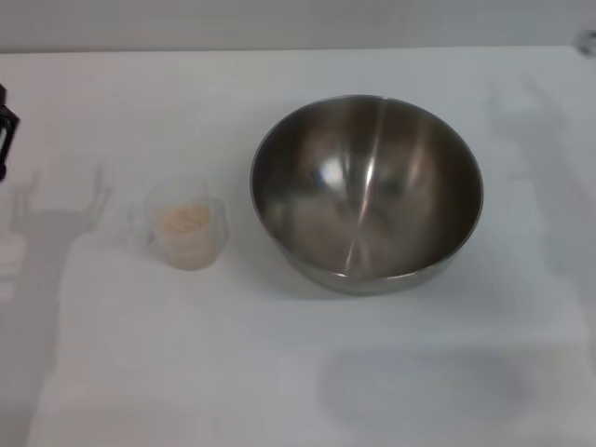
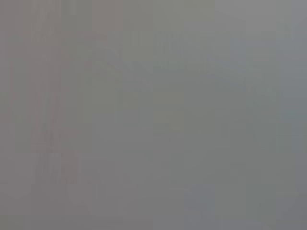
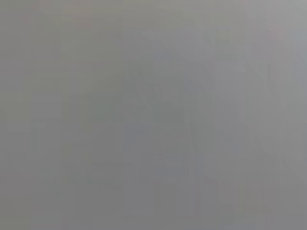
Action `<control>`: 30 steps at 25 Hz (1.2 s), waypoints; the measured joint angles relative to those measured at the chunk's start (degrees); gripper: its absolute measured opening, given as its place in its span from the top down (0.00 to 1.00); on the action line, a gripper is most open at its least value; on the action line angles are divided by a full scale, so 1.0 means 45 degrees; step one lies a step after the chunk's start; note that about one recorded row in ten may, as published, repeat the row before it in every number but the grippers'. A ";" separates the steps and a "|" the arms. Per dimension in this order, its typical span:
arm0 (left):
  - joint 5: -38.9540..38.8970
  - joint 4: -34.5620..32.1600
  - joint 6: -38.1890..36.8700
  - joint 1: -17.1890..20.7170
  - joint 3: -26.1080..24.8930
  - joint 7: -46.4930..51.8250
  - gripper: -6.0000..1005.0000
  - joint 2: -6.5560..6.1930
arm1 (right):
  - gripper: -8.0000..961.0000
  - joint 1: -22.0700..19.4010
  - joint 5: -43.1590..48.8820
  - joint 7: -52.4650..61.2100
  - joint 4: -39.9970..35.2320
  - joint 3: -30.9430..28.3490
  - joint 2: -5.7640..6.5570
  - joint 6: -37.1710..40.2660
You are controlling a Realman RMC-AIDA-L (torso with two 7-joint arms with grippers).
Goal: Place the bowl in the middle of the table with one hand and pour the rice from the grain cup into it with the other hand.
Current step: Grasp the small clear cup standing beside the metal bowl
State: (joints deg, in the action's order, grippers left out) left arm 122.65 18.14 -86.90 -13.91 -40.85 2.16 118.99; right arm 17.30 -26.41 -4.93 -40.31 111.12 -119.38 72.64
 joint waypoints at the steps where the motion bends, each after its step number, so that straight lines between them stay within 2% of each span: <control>1: 0.0002 0.0086 -0.0021 0.0284 0.0359 0.0020 0.19 0.0001 | 0.50 0.0222 -0.0128 0.0595 0.1150 -0.0008 0.0016 0.1182; 4: 0.0002 0.0162 -0.0055 0.0620 0.0828 0.0024 0.20 -0.0003 | 0.50 0.0676 -0.0197 0.1315 0.3697 -0.0230 0.0031 0.3036; 6: 0.0013 0.0228 -0.0226 0.1119 0.1782 0.0026 0.20 -0.0006 | 0.50 0.0669 -0.0208 0.1350 0.4373 -0.0594 0.0030 0.3216; 7: 0.0013 0.0228 -0.0226 0.1119 0.1782 0.0026 0.20 -0.0006 | 0.50 0.0669 -0.0208 0.1350 0.4373 -0.0594 0.0030 0.3216; 12: 0.0034 0.0186 -0.0530 0.1795 0.3539 -0.0152 0.20 -0.0012 | 0.50 0.0626 -0.0218 0.1342 0.4644 -0.1458 0.0047 0.3032; 17: 0.0026 0.0140 0.0000 0.2124 0.4102 -0.0169 0.20 0.0014 | 0.50 0.0708 -0.0219 0.1348 0.4824 -0.1763 0.0109 0.2977; 30: -0.0050 0.0248 0.2587 0.1331 0.4323 -0.0181 0.21 0.0024 | 0.50 0.0568 -0.0184 0.1333 0.4851 -0.2143 0.0183 0.3226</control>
State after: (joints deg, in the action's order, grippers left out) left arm 122.43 19.25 -75.26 -7.92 -21.39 1.35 119.09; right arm 19.85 -27.24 1.07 -18.48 101.48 -118.56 87.15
